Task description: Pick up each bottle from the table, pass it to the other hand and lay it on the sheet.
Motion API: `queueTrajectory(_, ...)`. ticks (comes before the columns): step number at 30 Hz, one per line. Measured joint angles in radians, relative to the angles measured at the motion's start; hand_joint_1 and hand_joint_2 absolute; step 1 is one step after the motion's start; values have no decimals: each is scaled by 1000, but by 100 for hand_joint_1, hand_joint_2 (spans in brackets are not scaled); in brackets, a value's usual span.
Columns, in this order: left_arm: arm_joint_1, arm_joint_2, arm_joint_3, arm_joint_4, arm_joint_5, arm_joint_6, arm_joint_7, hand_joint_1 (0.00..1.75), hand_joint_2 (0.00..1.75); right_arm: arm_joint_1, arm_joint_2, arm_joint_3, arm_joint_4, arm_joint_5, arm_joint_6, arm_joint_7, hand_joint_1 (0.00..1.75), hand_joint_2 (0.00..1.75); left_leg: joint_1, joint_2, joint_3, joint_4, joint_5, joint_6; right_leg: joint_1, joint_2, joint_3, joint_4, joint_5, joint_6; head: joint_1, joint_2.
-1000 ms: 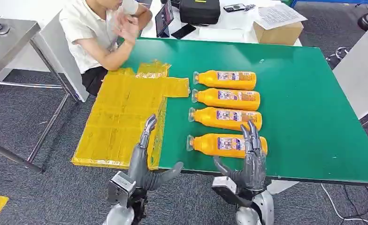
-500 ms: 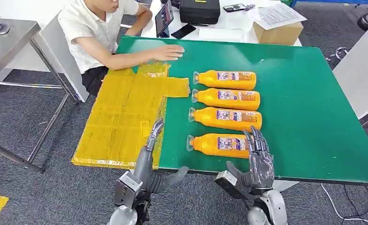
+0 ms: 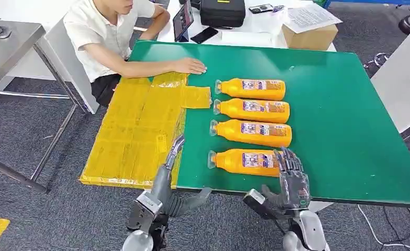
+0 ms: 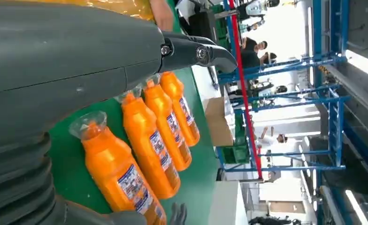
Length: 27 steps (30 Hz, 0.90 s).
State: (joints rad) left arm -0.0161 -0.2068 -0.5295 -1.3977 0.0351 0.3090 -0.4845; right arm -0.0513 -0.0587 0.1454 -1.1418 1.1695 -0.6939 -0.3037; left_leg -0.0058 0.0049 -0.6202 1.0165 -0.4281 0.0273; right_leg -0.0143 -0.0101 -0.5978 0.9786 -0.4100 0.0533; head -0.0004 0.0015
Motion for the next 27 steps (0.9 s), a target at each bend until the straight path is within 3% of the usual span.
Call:
queueTrajectory(11, -5, 0, -11, -1, -8, -10, 16, 0, 175, -59, 8, -47, 44, 160, 0, 11, 0, 175, 0, 0, 0, 0, 0, 0, 0, 0, 0, 0, 0, 0, -1, 0)
queueTrajectory(27, -6, 0, -11, -4, 7, -37, 51, 0, 175, -151, -6, 2, 244, -1, 27, 94, 0, 175, 0, 0, 0, 0, 0, 0, 0, 0, 0, 0, 0, 0, -1, 0)
